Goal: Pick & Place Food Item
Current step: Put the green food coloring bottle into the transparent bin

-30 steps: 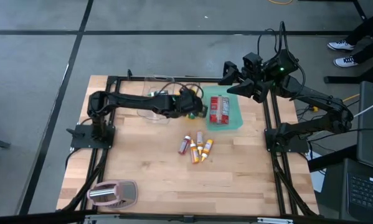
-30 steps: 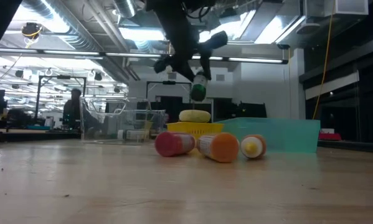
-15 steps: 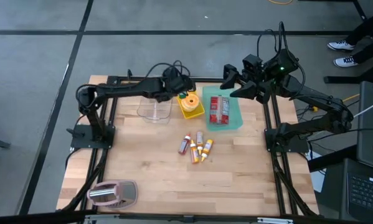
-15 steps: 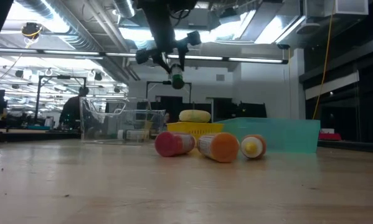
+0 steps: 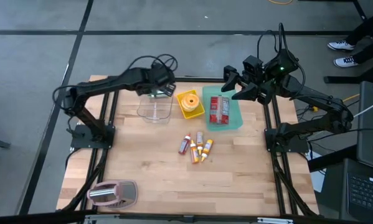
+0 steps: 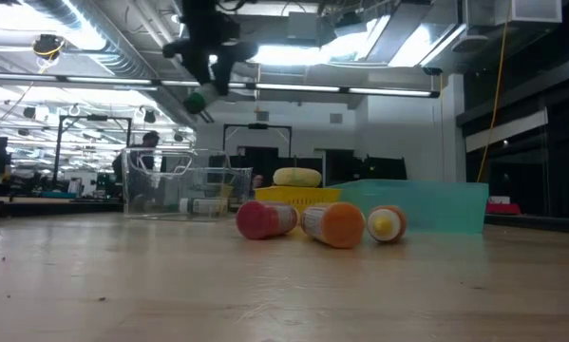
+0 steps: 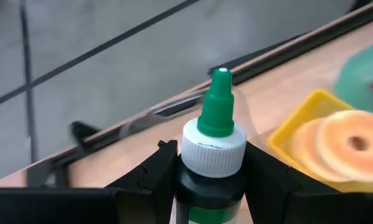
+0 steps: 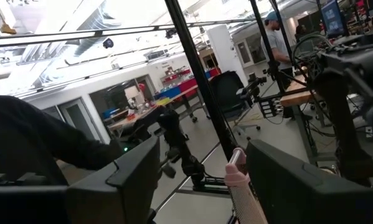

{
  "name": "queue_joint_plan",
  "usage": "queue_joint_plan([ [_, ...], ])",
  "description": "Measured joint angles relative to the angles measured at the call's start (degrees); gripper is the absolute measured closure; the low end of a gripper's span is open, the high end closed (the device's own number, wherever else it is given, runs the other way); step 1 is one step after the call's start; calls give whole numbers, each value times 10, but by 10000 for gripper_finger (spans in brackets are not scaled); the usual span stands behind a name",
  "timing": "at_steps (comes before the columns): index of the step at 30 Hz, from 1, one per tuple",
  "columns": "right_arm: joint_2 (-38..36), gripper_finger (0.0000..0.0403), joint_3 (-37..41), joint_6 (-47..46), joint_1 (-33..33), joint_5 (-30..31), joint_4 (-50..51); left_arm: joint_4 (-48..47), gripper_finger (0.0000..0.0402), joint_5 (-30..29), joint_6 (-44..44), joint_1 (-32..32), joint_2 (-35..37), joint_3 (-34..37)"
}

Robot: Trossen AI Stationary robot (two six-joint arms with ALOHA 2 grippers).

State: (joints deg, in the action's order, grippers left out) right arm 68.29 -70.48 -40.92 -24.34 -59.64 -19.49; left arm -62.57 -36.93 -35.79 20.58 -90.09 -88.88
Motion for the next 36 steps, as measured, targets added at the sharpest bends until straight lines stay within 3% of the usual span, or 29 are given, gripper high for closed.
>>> queue_joint_plan([
  [6, 0, 166, 0, 6, 0, 0, 0, -2, 257, 14, 25, 20, 23, 0],
  [10, 0, 166, 0, 8, 0, 1, 0, 5, 257, 49, -99, 55, 33, 47],
  [18, 0, 166, 0, 8, 0, 2, 0, 190, 257, 102, -306, 78, 79, 209],
  [31, 0, 166, 0, 9, 0, 2, 0, 240, 257, 10, -718, 39, 78, 295],
  [36, 0, 166, 0, 9, 0, 2, 0, 263, 257, 5, -794, 41, 67, 296],
])
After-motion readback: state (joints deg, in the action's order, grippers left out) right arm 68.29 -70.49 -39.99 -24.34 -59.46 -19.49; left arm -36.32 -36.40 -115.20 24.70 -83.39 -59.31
